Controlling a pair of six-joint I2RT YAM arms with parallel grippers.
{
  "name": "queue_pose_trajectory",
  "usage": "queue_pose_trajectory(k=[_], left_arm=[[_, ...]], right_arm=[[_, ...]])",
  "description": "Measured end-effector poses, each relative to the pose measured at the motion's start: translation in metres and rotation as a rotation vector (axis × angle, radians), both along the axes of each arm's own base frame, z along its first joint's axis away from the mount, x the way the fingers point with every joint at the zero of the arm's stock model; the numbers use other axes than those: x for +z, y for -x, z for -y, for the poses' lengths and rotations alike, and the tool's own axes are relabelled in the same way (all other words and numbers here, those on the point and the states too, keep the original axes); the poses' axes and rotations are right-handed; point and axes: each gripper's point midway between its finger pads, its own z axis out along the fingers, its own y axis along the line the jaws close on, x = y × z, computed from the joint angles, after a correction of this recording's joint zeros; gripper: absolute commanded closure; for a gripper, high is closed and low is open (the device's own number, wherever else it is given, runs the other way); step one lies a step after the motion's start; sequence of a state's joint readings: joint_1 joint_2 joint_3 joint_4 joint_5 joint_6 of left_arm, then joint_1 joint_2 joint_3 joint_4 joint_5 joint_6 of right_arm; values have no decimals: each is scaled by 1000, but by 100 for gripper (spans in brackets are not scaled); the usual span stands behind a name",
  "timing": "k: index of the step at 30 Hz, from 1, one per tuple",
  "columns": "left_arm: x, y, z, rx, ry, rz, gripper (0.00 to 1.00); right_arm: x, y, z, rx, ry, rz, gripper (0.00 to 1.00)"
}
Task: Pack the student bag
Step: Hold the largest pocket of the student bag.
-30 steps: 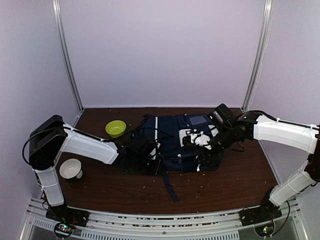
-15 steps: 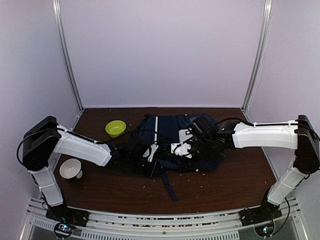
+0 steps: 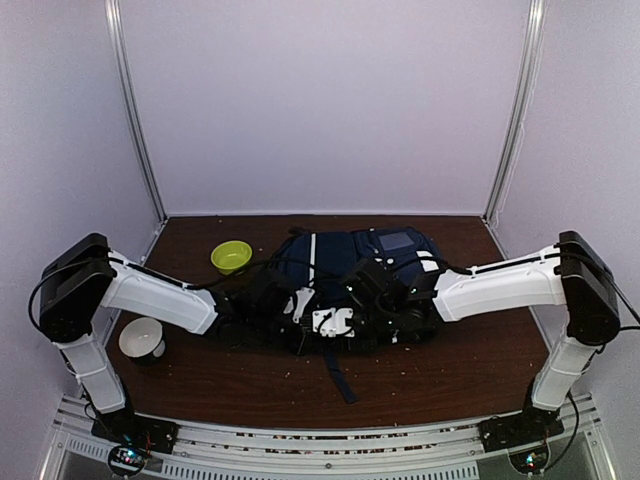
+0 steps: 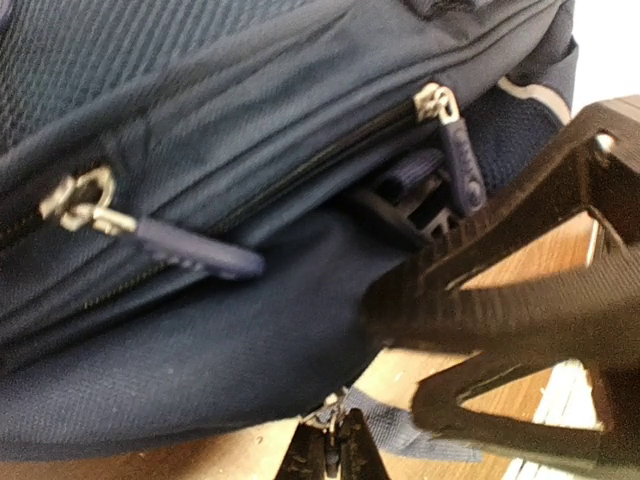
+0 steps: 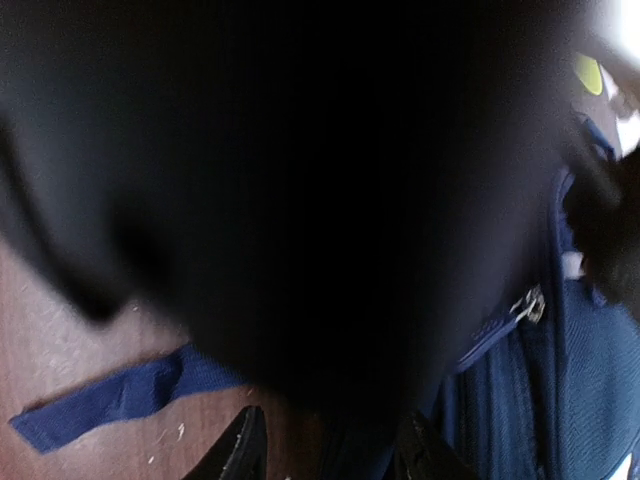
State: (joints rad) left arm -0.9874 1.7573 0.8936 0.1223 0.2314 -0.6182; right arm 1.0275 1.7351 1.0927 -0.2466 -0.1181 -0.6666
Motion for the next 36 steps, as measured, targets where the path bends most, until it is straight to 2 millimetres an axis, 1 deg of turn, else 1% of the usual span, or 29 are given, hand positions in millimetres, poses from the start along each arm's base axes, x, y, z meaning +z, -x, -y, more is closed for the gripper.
queue_pose_trajectory(k=[3,4,6,7,10,11,17,19,21,24,27,30,31,36], left_arm=[[-4,1,-4,0,-8,-13,100],[-5,1,-4,0,-9,-16,100],[-6,0,-6,0,-6,-20,100],[-6,0,-6,0,-2,-21,100],[-5,-2,-7,2,8,-21,100],[-5,-3,-7,2,11,-21,100],[-6,-4,-9,5,14,-23,100],[-7,-5,-10,6,14,-25,100],[-7,-5,-11,8,14,-27,100],[-9,-6,-13,13,10,-30,100],[-14,-7,-17,23,0,-38,100],[-17,-8,-20,29,-8,-44,100],[-17,-8,-20,31,-9,-45,100],[-17,-9,-21,32,-9,-44,100]], right_arm=[[-3,-3,-8,-2,4,48,72],[-4,-2,-11,-2,5,62,75],[-4,-3,-12,-3,12,82,77],[-4,-4,-12,-8,15,93,76],[-3,-8,-11,-20,22,122,66],[-2,-9,-11,-24,24,133,64],[-2,-13,-8,-35,40,160,59],[-2,-14,-7,-40,44,164,59],[-2,-15,-6,-45,48,169,62],[-5,-16,-5,-51,62,175,76],[-9,-18,-7,-51,73,171,82],[-11,-19,-8,-53,80,165,96],[-11,-19,-8,-52,84,165,99],[-11,-18,-7,-52,93,160,100]])
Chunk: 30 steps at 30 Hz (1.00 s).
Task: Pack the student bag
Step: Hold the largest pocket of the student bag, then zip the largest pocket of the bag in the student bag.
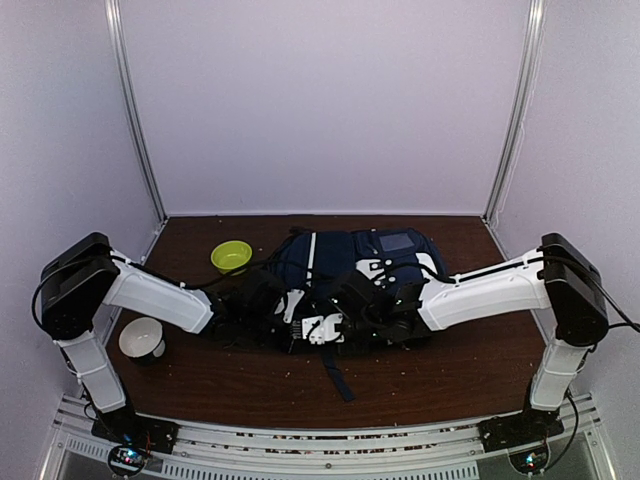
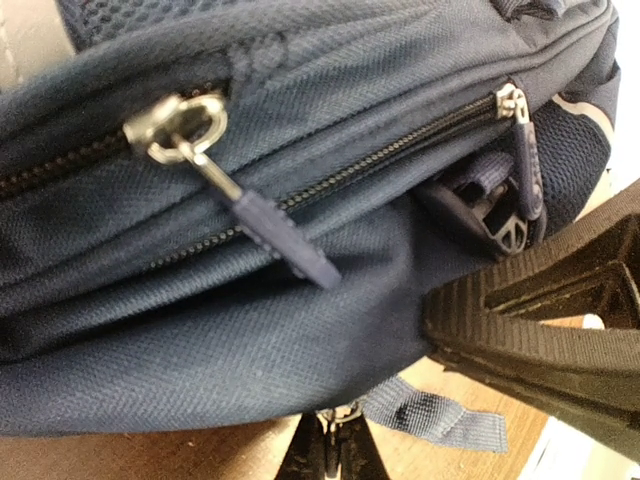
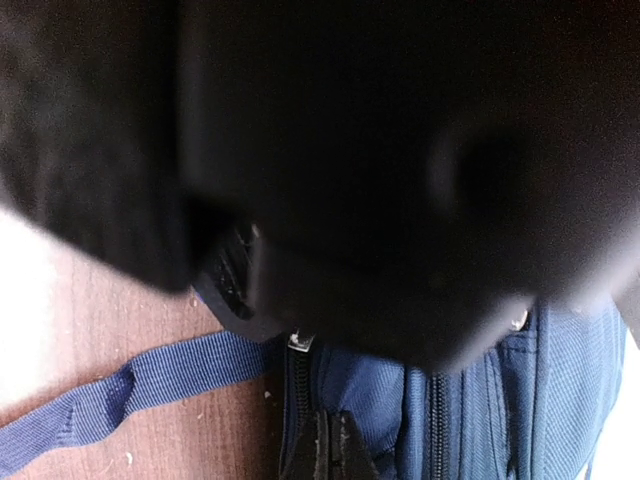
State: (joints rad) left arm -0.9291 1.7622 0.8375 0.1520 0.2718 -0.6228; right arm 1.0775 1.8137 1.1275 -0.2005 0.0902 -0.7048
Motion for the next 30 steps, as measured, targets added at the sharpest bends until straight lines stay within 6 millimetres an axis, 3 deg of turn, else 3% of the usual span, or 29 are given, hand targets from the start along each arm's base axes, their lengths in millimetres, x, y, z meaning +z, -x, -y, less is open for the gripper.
queue_pose_trajectory(k=[4,16,22,30], left_arm=[[1,0,1,-6,8,3,100],[7,5,8,-56,37,13,100],[4,3,3,-61,16,20,100],[11,-3,7,-75,27,53,100]], right_arm=[[0,4,10,-2,6,-7,100],[-12,19,66,0,94,-27,100],[-15,14,123,-38,149,-29,100],[-21,-27,210,-180,231,-41,100]])
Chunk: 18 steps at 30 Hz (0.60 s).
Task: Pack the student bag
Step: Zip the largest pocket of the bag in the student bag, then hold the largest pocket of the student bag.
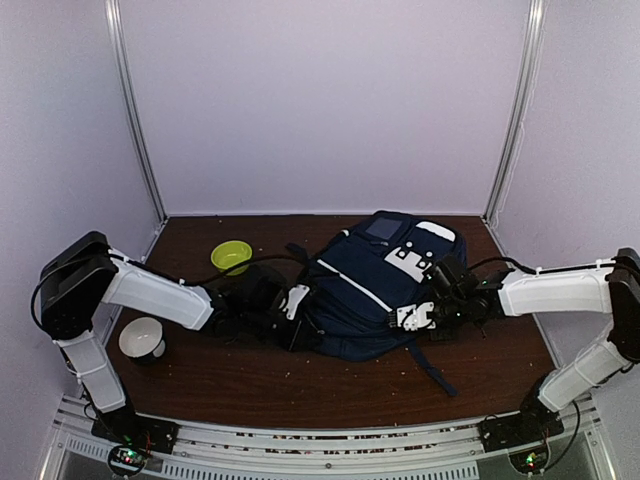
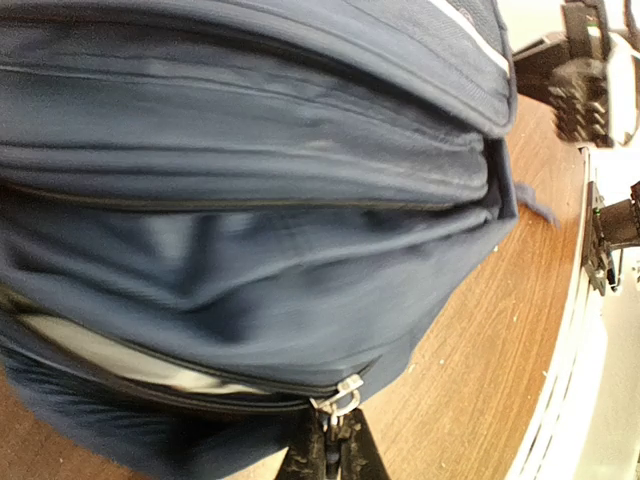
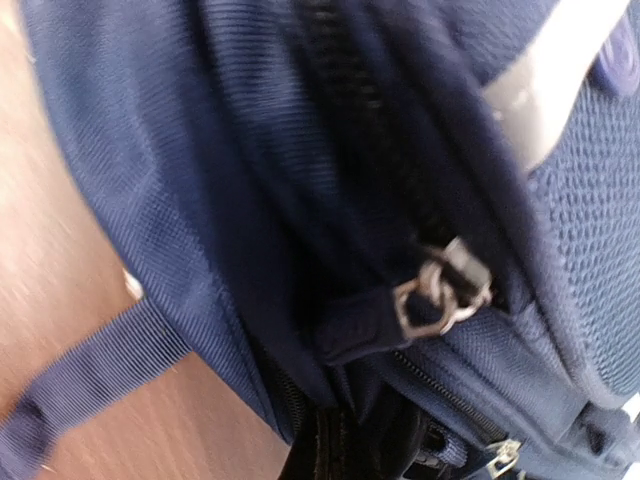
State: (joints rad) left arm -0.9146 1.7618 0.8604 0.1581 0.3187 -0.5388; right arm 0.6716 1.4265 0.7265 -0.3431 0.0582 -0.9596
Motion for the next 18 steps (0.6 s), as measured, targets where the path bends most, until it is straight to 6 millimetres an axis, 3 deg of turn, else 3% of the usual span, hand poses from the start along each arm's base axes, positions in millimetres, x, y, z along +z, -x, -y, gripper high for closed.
queue_pose_trajectory(k=[2,3,5,8,13,15,18], left_arm=[[2,-1,1,-4,6,7,100],[2,0,2,-7,7,7,100],[2,0,1,-12,10,2,100],[1,0,0,-12,8,-8,100],[1,0,-1,-14,10,-12,100],[1,0,0,-15,11,-13,100],[2,1,0,-17,13,-15,100]], right_arm=[[0,-6,12,-21,10,-8,99],[0,-5,13,-20,9,-19,93],[6,-1,10,-4,-8,-49,79],[24,14,-1,21,-71,-93,73],[59,43,-74,142,-229,-134,69],[59,53,-99,172,-265,-165,67],[47,60,-122,177,-269,-212,64]])
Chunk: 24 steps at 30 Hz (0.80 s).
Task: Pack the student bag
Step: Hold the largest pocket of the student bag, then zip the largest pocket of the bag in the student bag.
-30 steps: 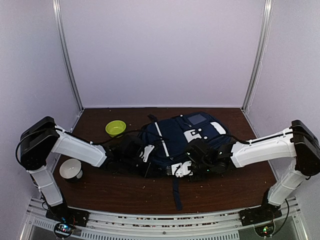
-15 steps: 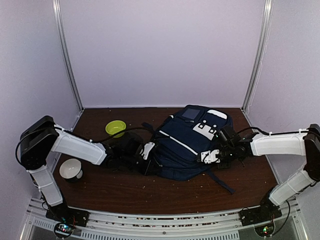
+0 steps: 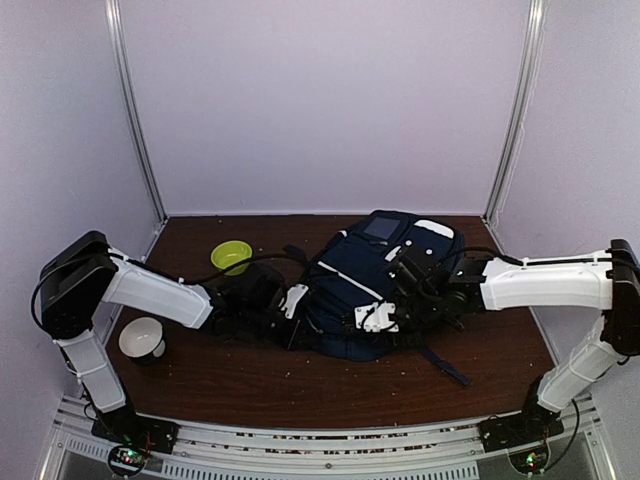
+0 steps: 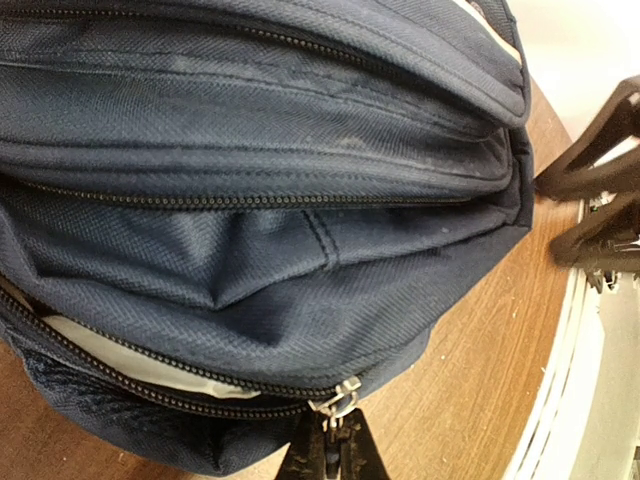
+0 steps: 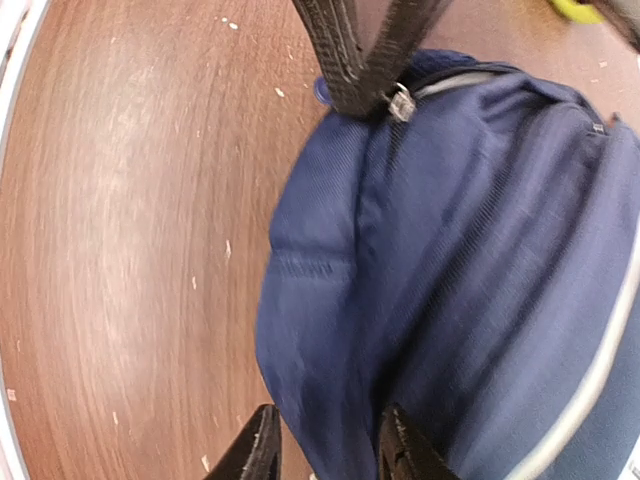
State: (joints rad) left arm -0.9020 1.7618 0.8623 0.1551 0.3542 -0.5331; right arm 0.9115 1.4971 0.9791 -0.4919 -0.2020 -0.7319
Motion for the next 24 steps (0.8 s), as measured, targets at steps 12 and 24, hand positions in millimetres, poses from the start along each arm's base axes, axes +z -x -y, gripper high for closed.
queue_pose_trajectory(k=[12,24], left_arm=[[0,0,0,-1,-1,-2,100],[5,-1,1,-21,-13,17,100]], right_arm=[[-33,-9,-24,-43,56,21,98],[-2,-1,6,-18,44,129,100]])
